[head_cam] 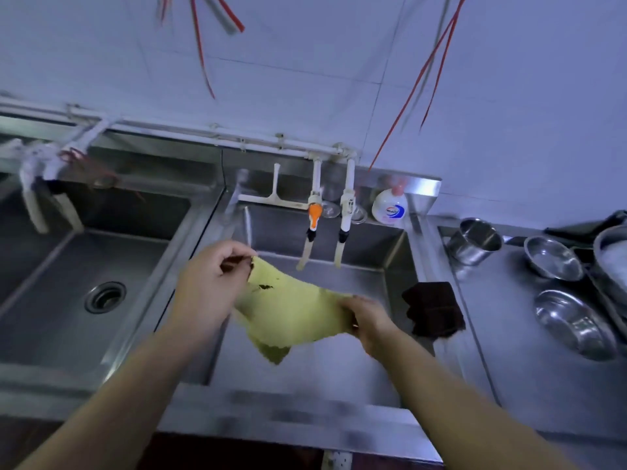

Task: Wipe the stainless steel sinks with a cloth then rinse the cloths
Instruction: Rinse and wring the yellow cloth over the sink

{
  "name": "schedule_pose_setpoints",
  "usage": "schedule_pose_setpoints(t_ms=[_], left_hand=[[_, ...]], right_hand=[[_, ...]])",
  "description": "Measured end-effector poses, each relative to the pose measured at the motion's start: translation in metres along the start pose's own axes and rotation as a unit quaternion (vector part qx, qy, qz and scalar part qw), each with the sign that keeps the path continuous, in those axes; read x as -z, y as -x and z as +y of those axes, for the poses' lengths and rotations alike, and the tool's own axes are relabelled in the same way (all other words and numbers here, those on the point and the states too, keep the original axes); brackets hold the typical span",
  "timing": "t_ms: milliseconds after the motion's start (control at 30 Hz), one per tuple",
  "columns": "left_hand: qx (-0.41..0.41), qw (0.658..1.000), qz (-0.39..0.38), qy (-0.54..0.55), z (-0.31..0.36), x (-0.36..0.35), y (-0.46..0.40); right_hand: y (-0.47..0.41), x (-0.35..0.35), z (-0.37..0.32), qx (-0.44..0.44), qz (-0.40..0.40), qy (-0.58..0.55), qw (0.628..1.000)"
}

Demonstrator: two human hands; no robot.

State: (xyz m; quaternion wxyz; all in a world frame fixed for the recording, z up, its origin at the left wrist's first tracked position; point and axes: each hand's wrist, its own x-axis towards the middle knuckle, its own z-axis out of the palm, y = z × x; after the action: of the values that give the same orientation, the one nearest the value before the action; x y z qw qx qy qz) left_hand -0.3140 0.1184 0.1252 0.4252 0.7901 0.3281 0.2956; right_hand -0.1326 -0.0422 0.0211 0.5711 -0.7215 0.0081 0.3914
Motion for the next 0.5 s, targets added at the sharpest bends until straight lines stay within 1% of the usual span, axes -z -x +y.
schedule_pose_setpoints(t_ms=[67,133,200,267,367,500], left_hand=[[0.032,0.997,0.067,-0.032,-0.019,0.021,0.008],[0.082,0.991,0.103,-0.032,-0.037,0.04,0.018],[0.136,0.985,0.107,0.018,-0.049,0.053,0.03],[0.171,0.974,0.112,0.1,-0.053,0.062,0.041],[0.197,0.958,0.116,0.173,-0.055,0.073,0.053],[0.198,0.946,0.14,0.214,-0.059,0.081,0.062]], right_hand=[[0.018,-0.015,-0.012,0.061,0.017,-0.002,0.998],[0.035,-0.029,-0.025,0.107,0.04,0.015,0.993],[0.052,-0.043,-0.035,0.14,0.084,0.033,0.986],[0.067,-0.052,-0.042,0.183,0.112,0.021,0.977],[0.084,-0.064,-0.049,0.241,0.073,0.008,0.968],[0.097,-0.079,-0.056,0.267,0.058,0.013,0.962]])
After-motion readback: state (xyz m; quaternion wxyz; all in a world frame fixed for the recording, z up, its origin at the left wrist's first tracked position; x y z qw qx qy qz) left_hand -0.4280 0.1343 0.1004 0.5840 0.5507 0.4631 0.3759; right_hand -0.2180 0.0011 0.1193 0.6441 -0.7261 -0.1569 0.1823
